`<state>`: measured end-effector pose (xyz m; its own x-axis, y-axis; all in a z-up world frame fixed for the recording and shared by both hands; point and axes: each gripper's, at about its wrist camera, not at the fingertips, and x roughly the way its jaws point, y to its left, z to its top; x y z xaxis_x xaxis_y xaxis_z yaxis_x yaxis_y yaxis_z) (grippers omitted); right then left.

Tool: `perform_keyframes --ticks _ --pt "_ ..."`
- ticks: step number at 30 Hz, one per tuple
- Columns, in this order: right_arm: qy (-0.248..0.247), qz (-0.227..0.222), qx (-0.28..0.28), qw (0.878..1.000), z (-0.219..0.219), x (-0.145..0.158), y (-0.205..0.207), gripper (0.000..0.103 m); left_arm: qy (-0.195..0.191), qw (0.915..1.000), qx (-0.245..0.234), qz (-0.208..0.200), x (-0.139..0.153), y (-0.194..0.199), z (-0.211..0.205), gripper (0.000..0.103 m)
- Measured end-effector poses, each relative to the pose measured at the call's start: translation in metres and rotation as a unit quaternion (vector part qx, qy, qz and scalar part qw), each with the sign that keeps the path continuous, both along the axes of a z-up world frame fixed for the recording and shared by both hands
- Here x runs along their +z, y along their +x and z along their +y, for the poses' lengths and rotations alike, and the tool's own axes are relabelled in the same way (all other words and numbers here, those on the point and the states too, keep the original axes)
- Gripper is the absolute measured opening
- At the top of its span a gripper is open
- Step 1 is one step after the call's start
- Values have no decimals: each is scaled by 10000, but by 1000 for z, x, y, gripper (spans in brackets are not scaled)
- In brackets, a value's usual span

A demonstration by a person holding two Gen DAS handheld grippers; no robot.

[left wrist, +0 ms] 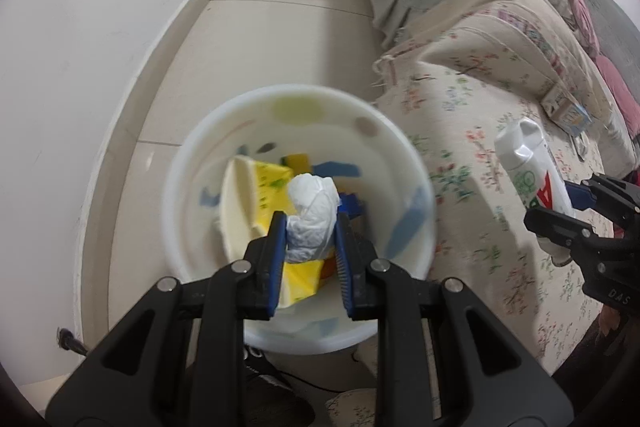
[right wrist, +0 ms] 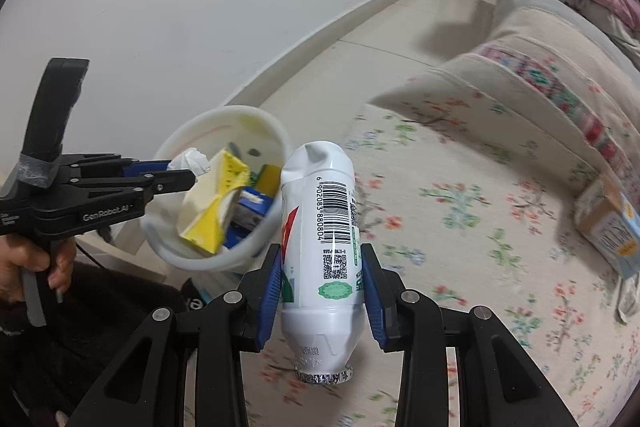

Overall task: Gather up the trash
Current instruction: 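Carry the tissue ball and the AD bottle over the white bin, then open the left gripper to drop the tissue while the right opens to drop the bottle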

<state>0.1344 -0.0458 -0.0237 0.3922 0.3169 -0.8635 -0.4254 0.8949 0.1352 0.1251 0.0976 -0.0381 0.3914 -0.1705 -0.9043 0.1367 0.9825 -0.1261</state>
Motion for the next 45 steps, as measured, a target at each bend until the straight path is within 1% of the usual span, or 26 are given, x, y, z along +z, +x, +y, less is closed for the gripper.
perform_keyframes --ticks 5,6,7,8,9,11,14,16,21,29,31,33,34,40,45 --pt "45 43 135 9999 22 -6 1 38 25 9999 145 32 -6 -3 19 25" --pt "24 54 167 9998 27 -8 2 38 53 9998 157 52 -7 -4 21 27" --pt "4 68 191 9998 31 -10 2 38 112 9998 156 79 -8 -3 22 32" --pt "-23 82 224 9997 36 -12 3 38 256 9994 207 86 -8 -3 24 39" --pt "-49 87 245 9996 40 -13 4 38 371 9990 255 69 -7 -4 26 43" --pt "-57 102 276 9996 48 -16 5 38 427 9986 322 -12 -2 -5 30 61" --pt "12 123 272 9996 59 -18 9 38 427 9982 409 -103 6 -5 33 73" --pt "48 126 277 9995 64 -20 10 38 493 9976 457 -146 10 -5 35 76" --pt "105 184 233 9995 71 -26 17 38 624 9961 621 -114 12 -4 46 82" --pt "257 244 184 9992 75 -30 28 39 637 9948 792 23 9 -3 57 83" --pt "345 212 184 9990 76 -28 34 42 632 9946 822 34 9 -3 59 83" --pt "353 189 135 9991 70 -29 30 57 617 9945 844 36 9 -5 60 83" --pt "345 146 96 9993 68 -27 30 59 612 9945 849 41 9 -5 61 83" --pt "289 17 -37 9996 48 -18 25 60 461 9952 853 91 9 -6 60 84" --pt "244 32 -216 9995 37 -14 23 61 466 9959 771 46 12 -7 50 84"
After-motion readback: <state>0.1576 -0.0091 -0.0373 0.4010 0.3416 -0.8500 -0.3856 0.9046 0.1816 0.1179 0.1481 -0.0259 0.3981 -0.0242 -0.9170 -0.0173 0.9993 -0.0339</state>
